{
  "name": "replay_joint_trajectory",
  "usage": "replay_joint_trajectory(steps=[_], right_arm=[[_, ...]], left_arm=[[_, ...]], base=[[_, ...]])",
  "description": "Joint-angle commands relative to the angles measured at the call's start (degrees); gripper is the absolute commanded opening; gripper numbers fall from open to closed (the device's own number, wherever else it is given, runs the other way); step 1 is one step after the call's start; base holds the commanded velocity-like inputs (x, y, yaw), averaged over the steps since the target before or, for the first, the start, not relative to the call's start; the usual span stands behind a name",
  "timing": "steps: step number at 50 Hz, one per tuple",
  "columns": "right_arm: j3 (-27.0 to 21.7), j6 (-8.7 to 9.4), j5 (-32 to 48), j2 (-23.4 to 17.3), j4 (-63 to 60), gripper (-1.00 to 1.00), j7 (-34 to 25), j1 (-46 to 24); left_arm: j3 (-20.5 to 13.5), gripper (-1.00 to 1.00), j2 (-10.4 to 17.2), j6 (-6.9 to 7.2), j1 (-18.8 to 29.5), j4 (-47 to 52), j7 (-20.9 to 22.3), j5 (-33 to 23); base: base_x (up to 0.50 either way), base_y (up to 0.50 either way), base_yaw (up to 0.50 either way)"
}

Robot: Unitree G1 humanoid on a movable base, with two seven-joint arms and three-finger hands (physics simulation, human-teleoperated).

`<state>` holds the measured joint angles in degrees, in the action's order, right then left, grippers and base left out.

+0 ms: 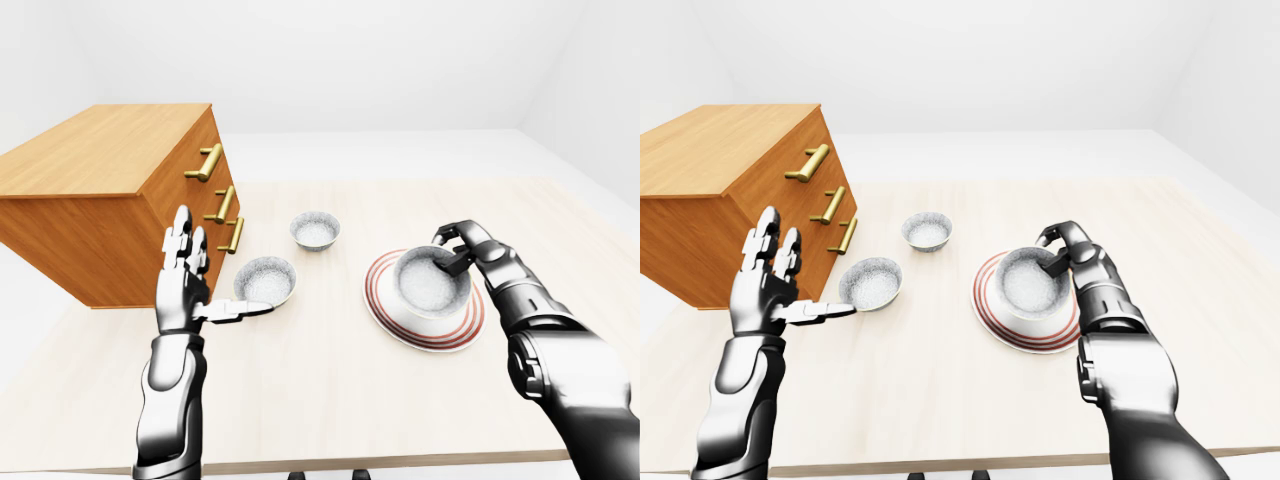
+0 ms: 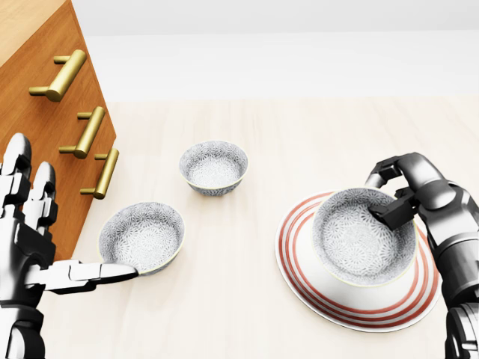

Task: Put the bowl at the front on the plate.

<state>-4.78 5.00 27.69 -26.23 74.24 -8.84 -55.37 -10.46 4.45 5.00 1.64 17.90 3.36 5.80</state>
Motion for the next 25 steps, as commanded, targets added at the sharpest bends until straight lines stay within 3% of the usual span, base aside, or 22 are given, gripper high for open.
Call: replay_joint_trajectory(steps=[1,8,14,17,25], right_arm=[[-0.94,0.0,-0.5,-0.75,-1.15,-1.0,0.37,0.03],[-1.34,0.0,-1.44,-1.41,-2.5,-1.0,0.3,2.2],[-1.5,0.0,-2.14,-1.85,-4.26,-1.0,0.41,4.87],[-1.76,0.0,-2.68,-1.74,-3.77,-1.0,0.85,5.41],[-1.51,0.0,-3.52,-0.49,-2.11,-1.0,1.24,3.17]], left_arm=[[-0.07,1.0,-1.1,0.0,-4.08,6.79,0.19,0.39],[1.39,1.0,-3.98,0.0,-13.61,16.31,2.16,-0.72],[3.05,1.0,-7.01,0.0,-24.98,23.61,5.25,-2.01],[2.85,1.0,-7.64,0.0,-26.07,24.89,5.98,-2.45],[1.34,1.0,-8.01,0.0,-23.64,24.16,6.72,-2.95]], base=[[0.0,0.0,0.0],[0.0,0.0,0.0],[0.0,0.0,0.0],[0.0,0.0,0.0],[0.0,0.0,0.0]])
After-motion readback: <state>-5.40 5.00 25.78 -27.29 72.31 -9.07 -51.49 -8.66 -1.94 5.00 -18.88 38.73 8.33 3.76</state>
